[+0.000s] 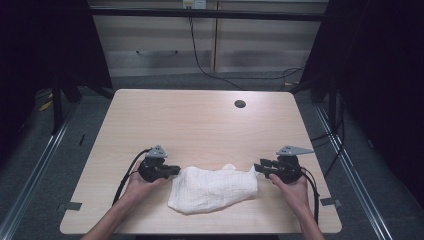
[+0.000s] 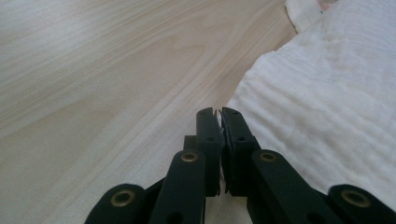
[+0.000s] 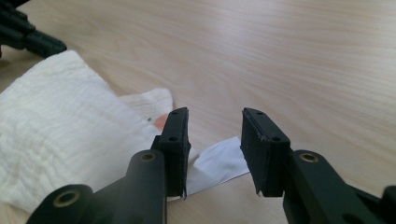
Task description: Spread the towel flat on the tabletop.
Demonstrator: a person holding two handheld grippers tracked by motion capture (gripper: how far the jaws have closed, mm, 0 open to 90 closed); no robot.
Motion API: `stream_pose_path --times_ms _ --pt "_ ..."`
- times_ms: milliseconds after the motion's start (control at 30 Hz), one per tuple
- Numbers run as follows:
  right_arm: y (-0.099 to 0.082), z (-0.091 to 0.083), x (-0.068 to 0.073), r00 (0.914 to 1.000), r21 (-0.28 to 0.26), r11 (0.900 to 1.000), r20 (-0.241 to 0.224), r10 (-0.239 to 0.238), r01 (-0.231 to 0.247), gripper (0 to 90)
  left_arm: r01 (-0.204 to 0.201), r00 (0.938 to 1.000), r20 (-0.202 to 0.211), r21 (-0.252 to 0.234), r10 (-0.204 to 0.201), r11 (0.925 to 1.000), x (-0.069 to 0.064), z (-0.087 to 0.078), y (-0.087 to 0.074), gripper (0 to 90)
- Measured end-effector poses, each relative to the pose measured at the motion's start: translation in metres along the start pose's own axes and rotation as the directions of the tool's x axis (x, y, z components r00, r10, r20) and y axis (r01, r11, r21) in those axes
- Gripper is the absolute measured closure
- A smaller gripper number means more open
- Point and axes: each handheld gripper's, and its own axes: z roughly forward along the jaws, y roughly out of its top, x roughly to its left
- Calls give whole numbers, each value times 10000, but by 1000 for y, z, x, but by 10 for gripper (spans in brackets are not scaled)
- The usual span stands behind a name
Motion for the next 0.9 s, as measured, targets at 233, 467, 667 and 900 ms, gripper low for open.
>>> stream_pose_path --times_ms 233,467,667,900 --pt "5 20 4 9996 436 9990 -272 -102 114 607 48 10000 82 -284 -46 9996 -1 -6 2 882" --pt "-1 32 13 9977 1507 9865 -299 -609 647 520 272 9996 19 -951 -271 9951 2 -22 5 886" --pt "-10 30 16 9951 1874 9773 -202 -964 985 537 382 9992 117 -1220 -370 9918 2 -29 4 885" --pt "-12 32 27 9839 2103 9613 -209 -1773 1777 809 338 9993 171 -1293 -319 9910 0 -31 3 885"
